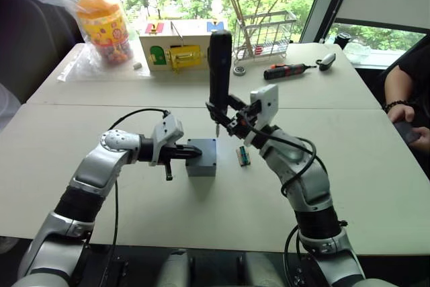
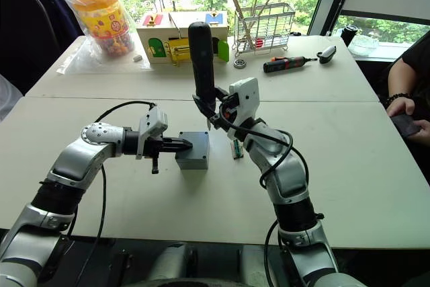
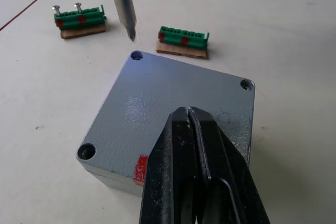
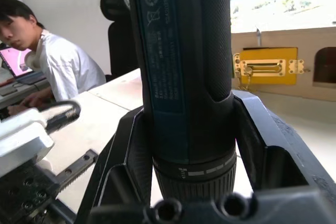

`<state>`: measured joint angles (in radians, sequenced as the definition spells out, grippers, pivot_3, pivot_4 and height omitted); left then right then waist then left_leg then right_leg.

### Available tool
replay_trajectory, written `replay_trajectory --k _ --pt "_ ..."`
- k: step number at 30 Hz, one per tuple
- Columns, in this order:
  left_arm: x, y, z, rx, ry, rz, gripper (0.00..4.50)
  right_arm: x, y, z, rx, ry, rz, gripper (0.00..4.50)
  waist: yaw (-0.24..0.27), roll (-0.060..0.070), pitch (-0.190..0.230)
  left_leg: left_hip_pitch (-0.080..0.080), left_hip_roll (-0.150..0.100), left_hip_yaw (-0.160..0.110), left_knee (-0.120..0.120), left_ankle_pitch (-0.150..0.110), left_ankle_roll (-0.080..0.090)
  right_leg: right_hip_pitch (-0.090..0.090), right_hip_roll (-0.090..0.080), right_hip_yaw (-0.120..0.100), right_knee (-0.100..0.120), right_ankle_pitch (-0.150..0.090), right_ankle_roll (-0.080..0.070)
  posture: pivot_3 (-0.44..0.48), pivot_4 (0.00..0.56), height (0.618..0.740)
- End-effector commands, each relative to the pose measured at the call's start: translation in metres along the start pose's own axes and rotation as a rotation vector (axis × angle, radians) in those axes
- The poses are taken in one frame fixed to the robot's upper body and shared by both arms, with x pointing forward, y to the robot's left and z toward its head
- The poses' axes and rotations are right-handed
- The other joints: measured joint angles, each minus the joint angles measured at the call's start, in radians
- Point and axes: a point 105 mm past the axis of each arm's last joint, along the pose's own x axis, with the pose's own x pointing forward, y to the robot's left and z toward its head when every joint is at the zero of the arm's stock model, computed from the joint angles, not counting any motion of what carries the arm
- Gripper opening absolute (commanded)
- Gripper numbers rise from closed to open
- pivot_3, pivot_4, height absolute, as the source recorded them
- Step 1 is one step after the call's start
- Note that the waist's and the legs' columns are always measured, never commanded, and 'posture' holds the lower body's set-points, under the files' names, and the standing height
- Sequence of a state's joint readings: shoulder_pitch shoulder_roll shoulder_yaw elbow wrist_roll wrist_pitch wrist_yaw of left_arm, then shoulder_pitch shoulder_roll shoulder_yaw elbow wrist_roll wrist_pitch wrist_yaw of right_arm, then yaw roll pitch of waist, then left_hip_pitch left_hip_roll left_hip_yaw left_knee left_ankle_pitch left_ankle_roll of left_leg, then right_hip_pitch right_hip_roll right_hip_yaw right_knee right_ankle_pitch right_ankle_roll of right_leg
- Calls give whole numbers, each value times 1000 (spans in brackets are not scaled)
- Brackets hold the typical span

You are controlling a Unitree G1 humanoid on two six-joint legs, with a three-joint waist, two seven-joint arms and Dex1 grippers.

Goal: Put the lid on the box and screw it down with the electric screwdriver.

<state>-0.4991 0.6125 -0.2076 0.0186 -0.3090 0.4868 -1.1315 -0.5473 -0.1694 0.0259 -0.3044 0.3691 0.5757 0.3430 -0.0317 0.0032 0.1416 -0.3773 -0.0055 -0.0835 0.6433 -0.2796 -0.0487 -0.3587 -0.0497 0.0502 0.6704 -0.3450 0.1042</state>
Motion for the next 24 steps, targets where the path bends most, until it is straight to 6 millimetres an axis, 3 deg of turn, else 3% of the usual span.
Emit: replay_trajectory --k 1,4,7,8,10,12,14,17,19,24 --pt "3 2 -24 -150 33 17 0 -10 -20 76 16 -122 -73 1762 1 2 1 0 0 0 -1 0 0 0 0 0 -1 0 0 0 150 740" --pt "-1 14 13 -197 -145 61 0 -25 -43 90 10 -5 -99 1762 11 2 2 -5 0 -1 -3 0 0 -4 -1 -1 -2 0 0 0 150 740" --pt "-8 22 51 -136 -309 102 0 -49 -82 90 25 105 -224 1762 16 0 6 -16 1 -2 -2 0 0 -14 0 -2 -2 0 0 0 150 740" --pt "-10 24 62 -109 -359 119 0 -59 -95 86 37 161 -271 1762 17 -1 9 -18 0 -1 -1 0 0 -15 0 -2 -2 0 0 0 150 740" --pt "-9 21 71 -49 -363 116 0 -91 -117 53 83 423 -346 1762 21 0 12 -23 0 -1 2 0 0 -19 -1 -2 -2 1 0 0 150 740" --pt "-4 12 71 -6 -324 78 0 -123 -127 26 148 633 -393 1762 22 -1 12 -32 -1 -1 4 0 0 -26 -1 -3 -2 1 1 0 150 740" --pt "1 3 66 32 -270 33 0 -143 -129 12 188 748 -400 1762 19 0 12 -34 -2 2 4 0 0 -28 -3 -2 -3 1 2 0 150 740" --pt "1 -25 59 13 -171 -160 0 -173 -128 -14 274 925 -401 1762 5 3 16 -34 -2 7 3 0 1 -31 -3 1 -2 1 2 0 150 740" --pt "-1 -32 61 27 -161 -200 0 -181 -129 -22 327 956 -405 1762 -6 3 19 -34 -1 8 4 -2 5 -32 -1 1 -1 1 2 0 150 740" --pt "0 -35 46 109 -53 -197 0 -186 -139 -38 462 978 -448 1762 -13 2 21 -30 0 7 5 -1 4 -29 2 2 2 3 2 0 150 740"
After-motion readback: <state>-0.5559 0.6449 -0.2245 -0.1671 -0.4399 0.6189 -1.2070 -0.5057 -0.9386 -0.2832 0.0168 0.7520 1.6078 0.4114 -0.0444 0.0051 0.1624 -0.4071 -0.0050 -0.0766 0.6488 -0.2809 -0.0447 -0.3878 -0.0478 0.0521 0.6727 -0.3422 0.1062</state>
